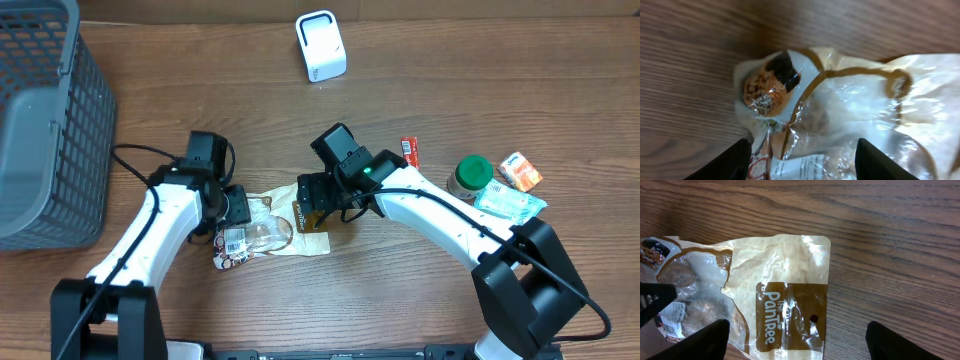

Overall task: Scan the item barcode
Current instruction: 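Grasp the Pantree bag edges with both grippers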

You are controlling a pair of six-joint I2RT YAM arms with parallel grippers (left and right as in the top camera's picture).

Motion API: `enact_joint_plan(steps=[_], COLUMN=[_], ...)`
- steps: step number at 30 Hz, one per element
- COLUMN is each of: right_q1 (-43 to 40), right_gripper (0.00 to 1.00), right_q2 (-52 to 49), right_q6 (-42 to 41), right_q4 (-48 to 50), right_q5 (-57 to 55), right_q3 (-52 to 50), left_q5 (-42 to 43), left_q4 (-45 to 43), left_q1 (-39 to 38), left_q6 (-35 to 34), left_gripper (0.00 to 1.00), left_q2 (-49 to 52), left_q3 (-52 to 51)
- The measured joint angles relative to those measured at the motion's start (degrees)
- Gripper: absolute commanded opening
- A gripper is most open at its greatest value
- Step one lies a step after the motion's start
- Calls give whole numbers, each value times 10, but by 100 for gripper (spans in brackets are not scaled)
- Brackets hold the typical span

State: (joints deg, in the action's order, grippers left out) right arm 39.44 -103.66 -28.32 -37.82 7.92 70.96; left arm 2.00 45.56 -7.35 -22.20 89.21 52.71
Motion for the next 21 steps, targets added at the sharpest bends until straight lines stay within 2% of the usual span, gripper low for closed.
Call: enact_joint_plan(steps=[6,15,21], right_q1=[0,0,0], right_gripper=[95,95,95], right_q2=[0,0,0], right_q6=[0,-1,-2], right_q4=[2,3,0], right_q5=[0,0,0], right_q3=[0,0,0], left_q5=[28,51,71], left_q4=[-22,-41,-47], left_q1=[-3,-21,-20], left_q6=[3,3,23], left_gripper=[58,57,56], left_q2=[15,82,87], left_q3=[-2,-1,3])
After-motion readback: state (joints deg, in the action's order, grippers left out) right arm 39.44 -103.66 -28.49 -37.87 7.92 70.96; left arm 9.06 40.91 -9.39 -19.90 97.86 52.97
